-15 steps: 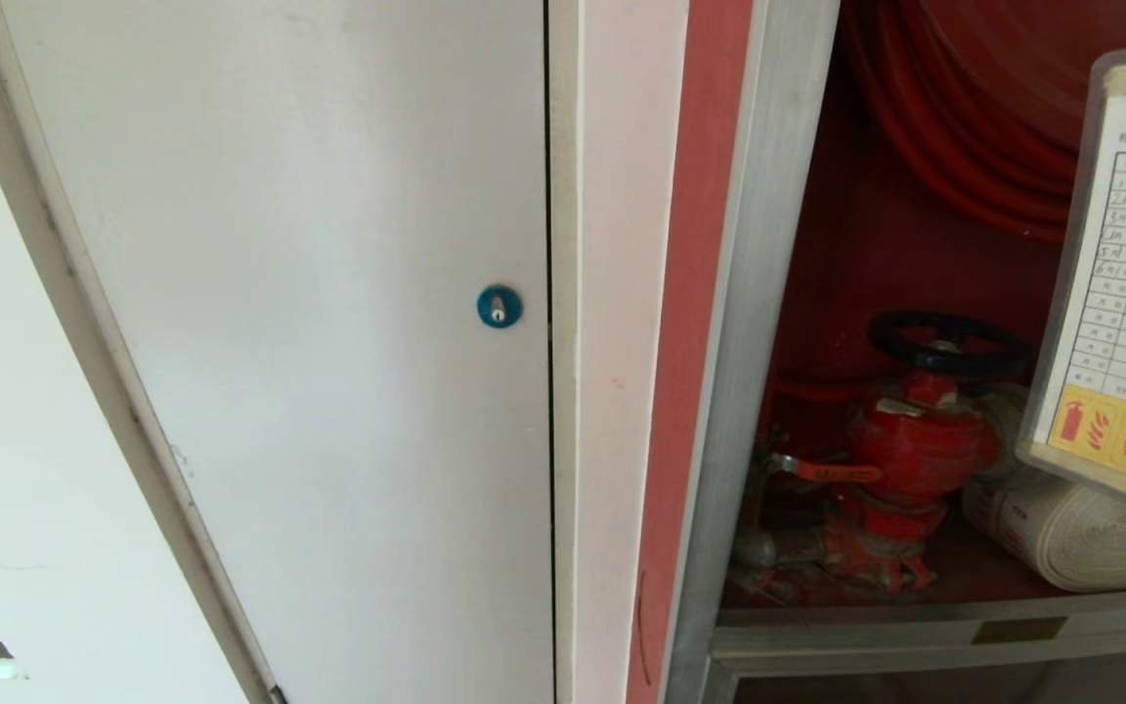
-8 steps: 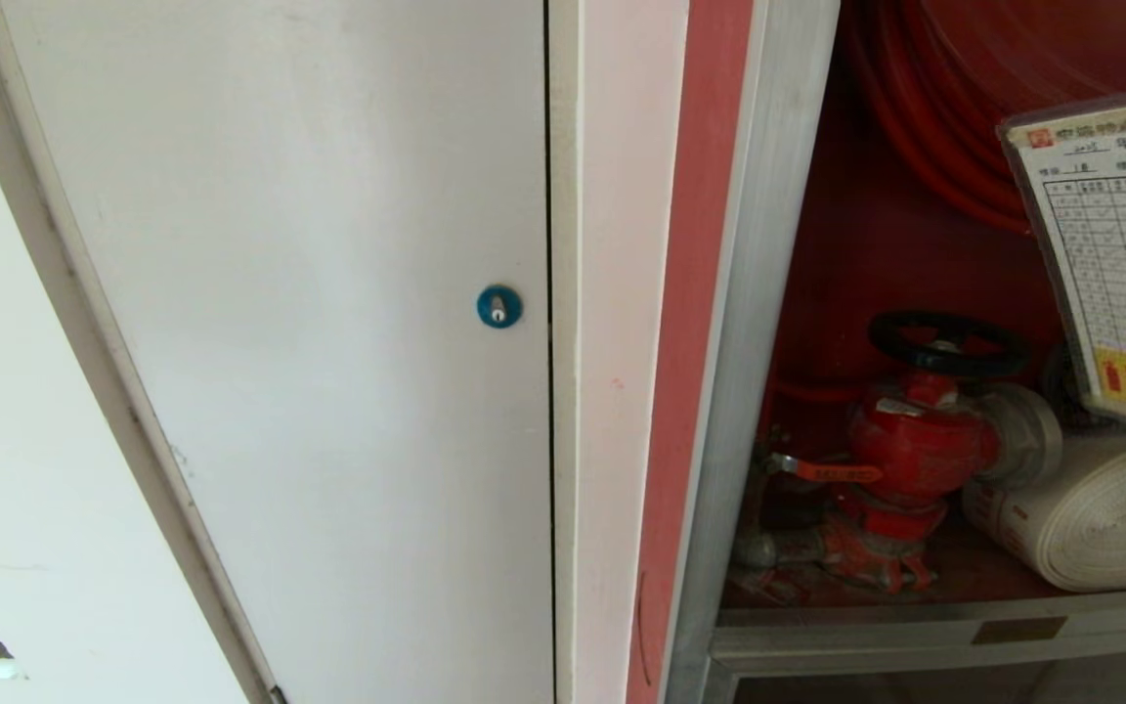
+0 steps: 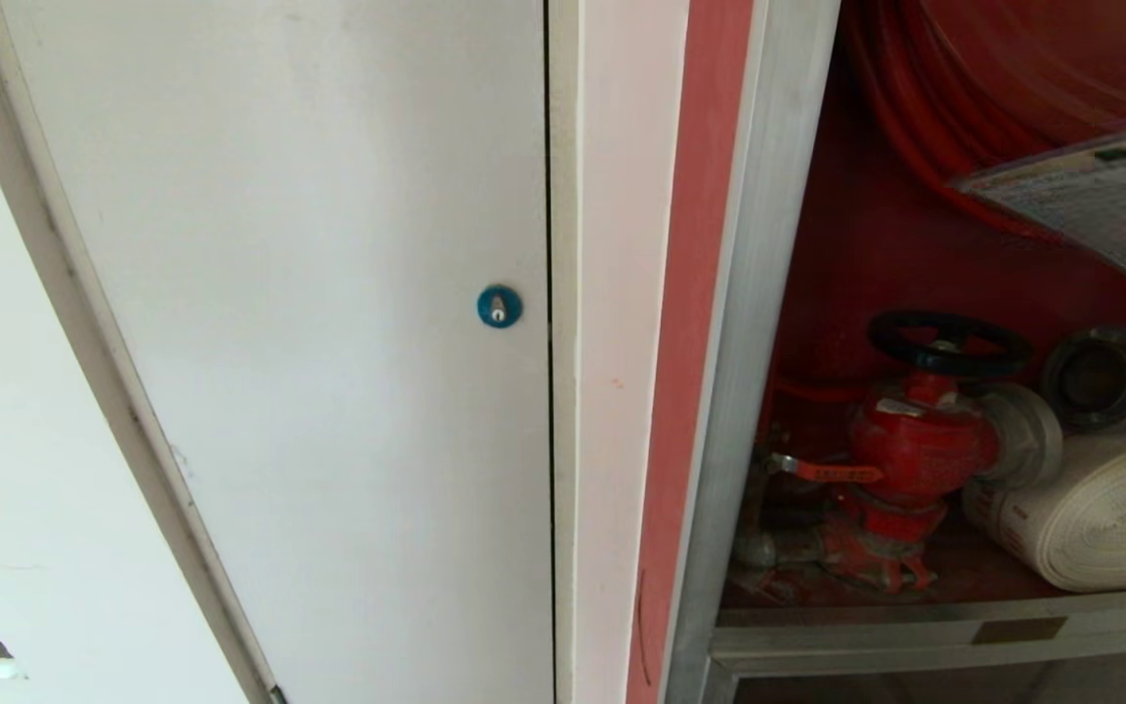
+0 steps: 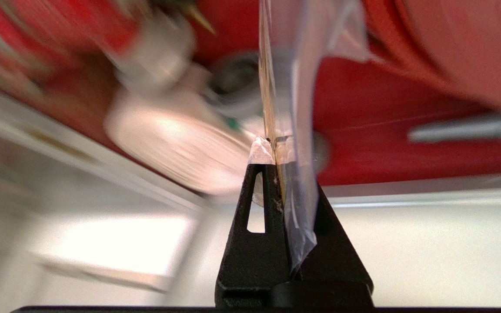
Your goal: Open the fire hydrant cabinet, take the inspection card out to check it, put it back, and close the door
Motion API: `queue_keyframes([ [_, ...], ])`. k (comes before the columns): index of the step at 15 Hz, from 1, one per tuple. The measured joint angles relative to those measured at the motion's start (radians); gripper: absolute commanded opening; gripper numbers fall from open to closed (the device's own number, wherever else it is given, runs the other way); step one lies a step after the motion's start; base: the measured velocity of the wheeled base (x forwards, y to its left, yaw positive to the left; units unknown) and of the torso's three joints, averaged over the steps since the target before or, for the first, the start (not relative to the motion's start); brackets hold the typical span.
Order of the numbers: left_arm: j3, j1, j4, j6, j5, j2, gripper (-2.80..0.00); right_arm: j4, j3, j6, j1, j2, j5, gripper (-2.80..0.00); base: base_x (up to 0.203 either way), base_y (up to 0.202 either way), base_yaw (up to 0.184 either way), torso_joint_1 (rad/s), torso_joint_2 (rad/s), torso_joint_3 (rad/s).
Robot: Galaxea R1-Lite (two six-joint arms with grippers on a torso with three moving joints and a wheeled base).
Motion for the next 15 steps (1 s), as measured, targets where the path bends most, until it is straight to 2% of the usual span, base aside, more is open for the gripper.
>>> queue_keyframes([
  [2,0.0,0.0,0.0,0.0,0.0,0.0,-2.8,-0.006,-0.038,-0.132,-0.033,0.057,0.006,-2.8,0.0,0.0,0.0,0.0,0.0,0.0],
  [7,0.0,0.0,0.0,0.0,0.0,0.0,-2.8,-0.034,-0.094,-0.35,-0.069,0.181,0.075,-2.8,0.0,0.0,0.0,0.0,0.0,0.0],
  [11,0.0,0.0,0.0,0.0,0.0,0.0,-2.8,-0.165,-0.105,-0.554,-0.156,0.272,0.198,-2.8,0.0,0.0,0.0,0.0,0.0,0.0],
  [15,0.0,0.0,0.0,0.0,-0.001,0.0,-2.8,-0.259,-0.107,-0.584,-0.194,0.35,0.216,-2.8,0.0,0.0,0.0,0.0,0.0,0.0],
])
